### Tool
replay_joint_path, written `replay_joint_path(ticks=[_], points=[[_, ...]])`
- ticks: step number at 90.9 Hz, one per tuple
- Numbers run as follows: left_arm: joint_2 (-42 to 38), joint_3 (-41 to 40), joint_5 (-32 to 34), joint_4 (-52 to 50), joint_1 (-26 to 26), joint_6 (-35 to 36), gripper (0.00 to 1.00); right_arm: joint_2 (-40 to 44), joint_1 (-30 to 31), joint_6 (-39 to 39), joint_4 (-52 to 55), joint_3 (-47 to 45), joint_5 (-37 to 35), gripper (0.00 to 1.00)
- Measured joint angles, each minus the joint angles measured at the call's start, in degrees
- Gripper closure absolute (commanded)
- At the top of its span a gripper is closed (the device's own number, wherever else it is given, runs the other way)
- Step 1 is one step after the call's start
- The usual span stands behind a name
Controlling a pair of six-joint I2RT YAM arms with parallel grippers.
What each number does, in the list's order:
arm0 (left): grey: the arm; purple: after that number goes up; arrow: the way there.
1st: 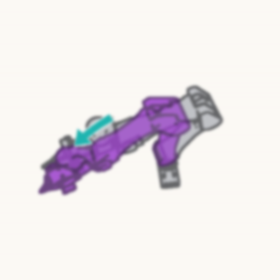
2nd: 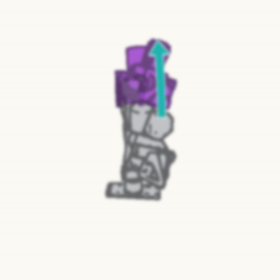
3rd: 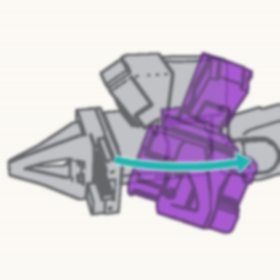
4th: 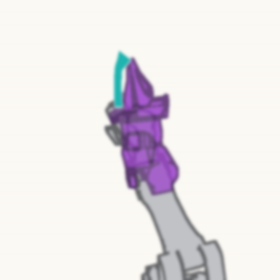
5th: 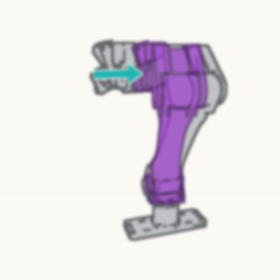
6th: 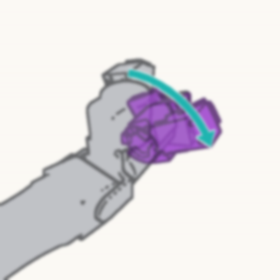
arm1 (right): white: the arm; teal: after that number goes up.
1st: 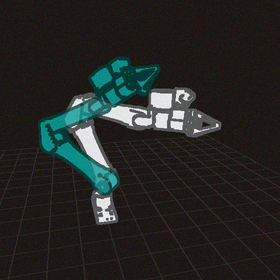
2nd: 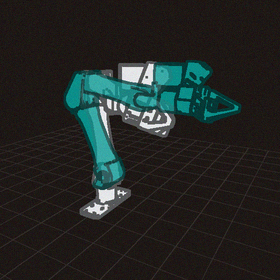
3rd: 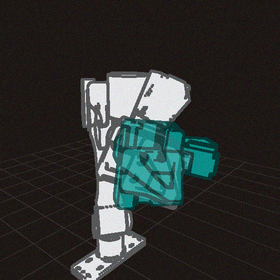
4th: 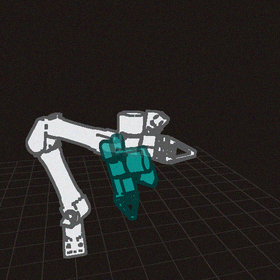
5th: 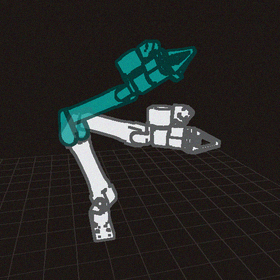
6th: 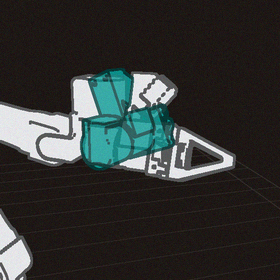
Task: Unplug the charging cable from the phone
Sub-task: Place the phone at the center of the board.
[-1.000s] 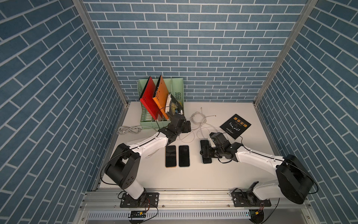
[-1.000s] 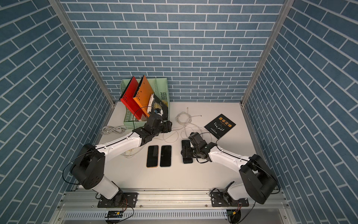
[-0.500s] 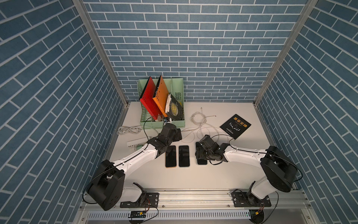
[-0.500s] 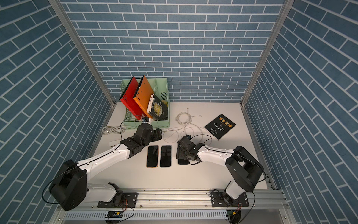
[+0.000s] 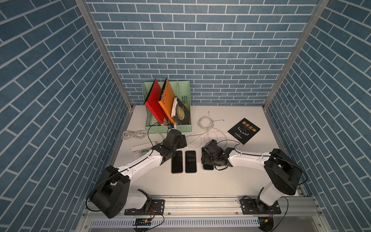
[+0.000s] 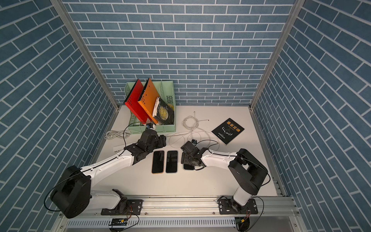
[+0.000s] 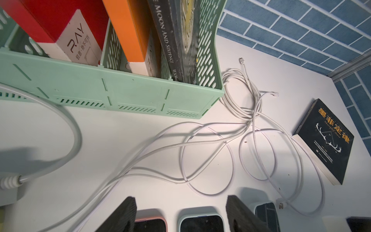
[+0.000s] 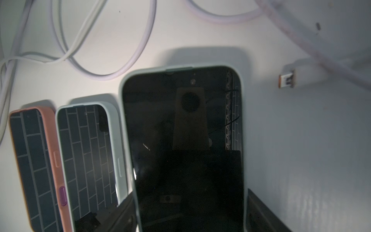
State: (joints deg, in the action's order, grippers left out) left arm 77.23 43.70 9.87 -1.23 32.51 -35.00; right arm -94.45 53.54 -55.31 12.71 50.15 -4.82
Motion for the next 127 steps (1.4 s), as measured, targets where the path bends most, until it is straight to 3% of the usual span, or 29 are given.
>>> replay_joint_path(ticks=[9,11,14,17,51,79,100,116,127], points=[[-0.13,-0.48,-0.09,-0.07,-0.13,-0.02,0.25,-0.20,0.33,0.00,-0.07,0.17,-0.17,0.34],[-0.15,-0.52,-0.07,-0.07,-0.17,-0.02,0.25,-0.22,0.44,0.00,-0.11,0.17,-0.17,0.28],[-0.20,-0.52,-0.11,-0.09,-0.28,-0.02,0.25,-0.22,0.57,0.00,-0.13,0.17,-0.17,0.05],[-0.22,-0.52,-0.11,-0.07,-0.37,-0.04,0.25,-0.24,0.70,-0.28,-0.13,0.17,-0.17,0.01],[-0.59,-0.52,-0.31,-0.13,-0.52,-0.24,0.25,0.26,1.60,-0.46,-0.63,0.57,-0.17,0.01],[-2.82,2.14,-0.02,-2.78,-0.90,0.11,0.18,8.52,-0.13,1.51,-0.33,0.59,-2.34,0.01],[-5.92,6.43,4.50,-6.56,-1.86,2.80,0.01,14.73,-10.49,10.23,-0.81,0.90,-4.46,0.01],[-8.74,7.26,10.36,-7.23,-4.37,8.04,0.00,18.69,-19.21,18.95,-4.13,2.08,-7.63,0.00],[-12.02,4.15,12.33,-3.06,-9.53,13.14,0.00,19.45,-24.63,24.85,-8.55,2.01,-10.73,0.00]])
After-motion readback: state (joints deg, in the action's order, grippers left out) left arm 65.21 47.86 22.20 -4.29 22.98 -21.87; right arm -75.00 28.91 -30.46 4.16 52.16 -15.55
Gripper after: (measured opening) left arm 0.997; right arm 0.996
